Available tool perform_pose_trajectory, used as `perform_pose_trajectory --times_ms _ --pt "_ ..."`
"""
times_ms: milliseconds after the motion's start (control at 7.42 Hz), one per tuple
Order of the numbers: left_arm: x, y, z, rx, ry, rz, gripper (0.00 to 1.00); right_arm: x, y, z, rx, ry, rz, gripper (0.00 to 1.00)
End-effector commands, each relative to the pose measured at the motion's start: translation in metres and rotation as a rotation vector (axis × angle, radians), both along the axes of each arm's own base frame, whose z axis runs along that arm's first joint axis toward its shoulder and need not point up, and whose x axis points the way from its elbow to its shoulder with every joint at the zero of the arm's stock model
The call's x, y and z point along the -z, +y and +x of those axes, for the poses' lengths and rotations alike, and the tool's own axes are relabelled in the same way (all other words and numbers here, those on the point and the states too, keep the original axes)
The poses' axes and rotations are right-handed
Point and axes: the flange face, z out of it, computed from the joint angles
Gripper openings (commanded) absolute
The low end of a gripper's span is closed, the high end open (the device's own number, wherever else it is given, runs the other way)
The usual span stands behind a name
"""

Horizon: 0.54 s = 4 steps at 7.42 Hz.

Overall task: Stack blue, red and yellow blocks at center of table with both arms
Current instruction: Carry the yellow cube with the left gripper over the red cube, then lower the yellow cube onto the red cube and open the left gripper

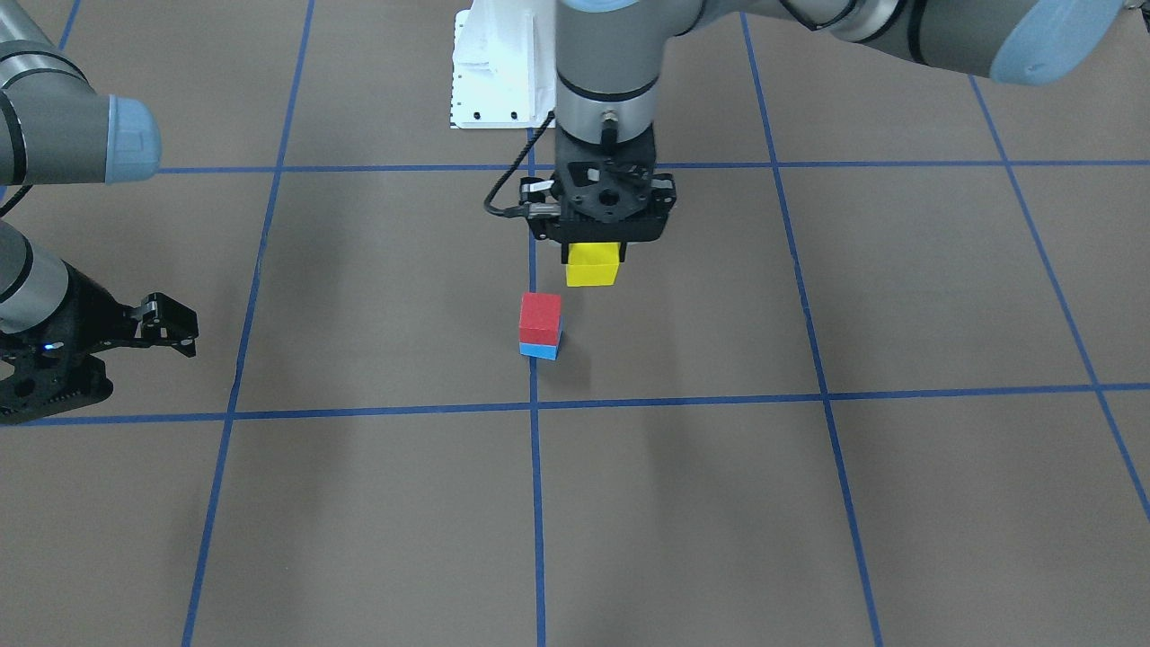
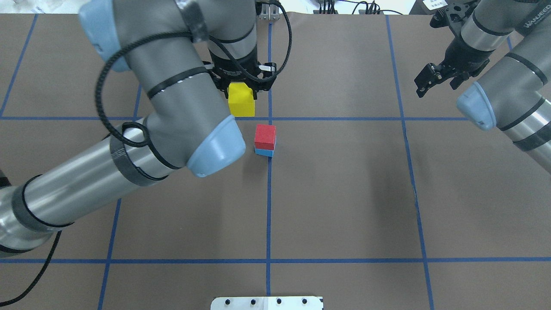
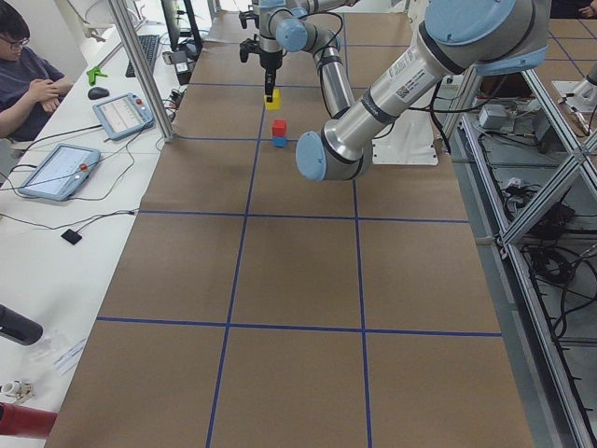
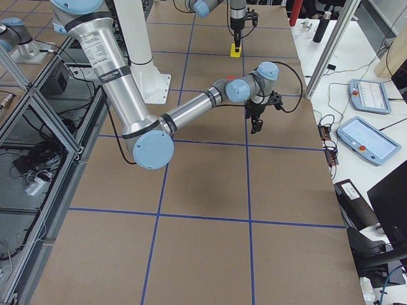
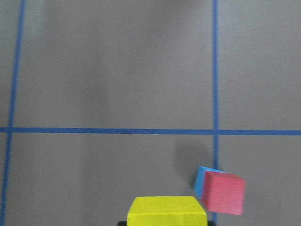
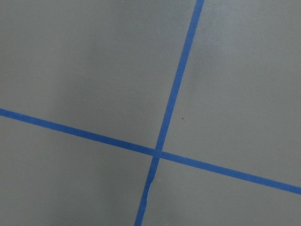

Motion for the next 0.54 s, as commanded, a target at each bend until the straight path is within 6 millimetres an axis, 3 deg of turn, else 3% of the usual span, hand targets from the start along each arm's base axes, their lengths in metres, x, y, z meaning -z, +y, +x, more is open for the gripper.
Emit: perform_pose_trajectory --times_ms 0,135,404 --pt "-0.015 0.0 0.062 -0.039 -0.04 0.022 0.0 0.0 0.0 0.001 0.0 0.0 -0.001 0.99" --pt "-0.026 -0.008 0.078 -0.043 -0.034 0.026 0.0 -0.001 0.0 0.001 -0.001 0.002 -0.002 0.99" --pt "-0.037 -0.002 0.093 -0.061 -0.046 0.019 0.0 -0.001 0.0 0.001 0.0 0.001 -0.002 0.99"
